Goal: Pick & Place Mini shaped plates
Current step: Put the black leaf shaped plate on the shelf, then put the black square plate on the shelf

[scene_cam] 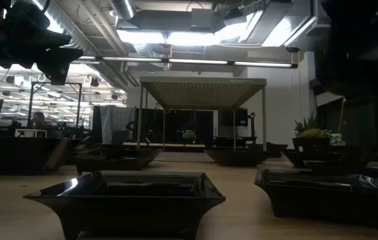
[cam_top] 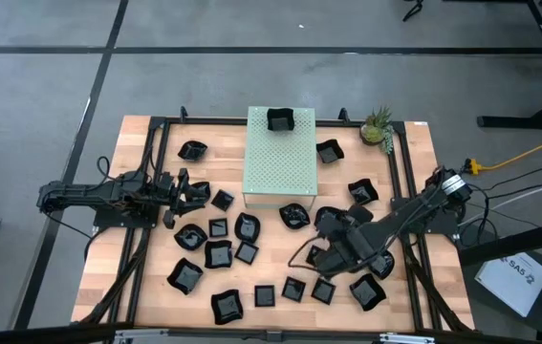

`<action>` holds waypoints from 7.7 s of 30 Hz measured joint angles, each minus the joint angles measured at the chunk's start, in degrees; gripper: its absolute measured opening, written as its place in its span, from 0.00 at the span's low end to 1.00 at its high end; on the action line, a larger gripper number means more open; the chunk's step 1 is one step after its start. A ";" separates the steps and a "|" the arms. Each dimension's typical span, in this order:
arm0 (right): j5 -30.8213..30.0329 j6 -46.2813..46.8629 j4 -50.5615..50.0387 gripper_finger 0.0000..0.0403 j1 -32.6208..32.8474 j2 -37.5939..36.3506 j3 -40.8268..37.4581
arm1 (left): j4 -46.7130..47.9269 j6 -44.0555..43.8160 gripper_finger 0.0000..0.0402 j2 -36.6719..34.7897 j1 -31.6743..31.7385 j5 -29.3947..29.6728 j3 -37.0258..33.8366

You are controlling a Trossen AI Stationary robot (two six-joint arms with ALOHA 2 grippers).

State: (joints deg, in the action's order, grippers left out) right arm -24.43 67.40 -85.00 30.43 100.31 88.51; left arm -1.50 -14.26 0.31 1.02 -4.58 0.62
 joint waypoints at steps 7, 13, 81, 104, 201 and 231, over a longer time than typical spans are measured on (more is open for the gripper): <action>-5.28 -2.86 -4.91 0.00 -3.11 0.00 7.63 | 0.00 0.00 0.38 0.01 -0.02 0.00 -0.01; -12.16 -16.40 -4.69 0.00 -6.37 0.00 12.06 | 0.00 0.00 0.38 -0.01 0.00 0.00 0.00; -2.37 -76.63 16.52 0.02 -34.63 6.97 15.17 | -0.02 0.00 0.38 0.00 0.00 0.00 -0.02; 1.08 -76.47 18.71 0.33 -32.56 3.53 15.21 | 0.00 0.00 0.38 0.00 -0.01 0.00 -0.02; 23.35 -101.86 52.16 0.06 -15.92 31.30 15.23 | 0.00 0.00 0.38 -0.01 -0.01 0.02 -0.02; 34.02 -91.34 45.96 0.01 -16.90 21.00 15.19 | 0.00 0.00 0.38 0.01 0.00 0.00 0.00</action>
State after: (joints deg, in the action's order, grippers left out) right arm 9.59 -23.94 -39.03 13.53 121.31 103.70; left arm -1.50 -14.26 0.32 1.02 -4.58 0.62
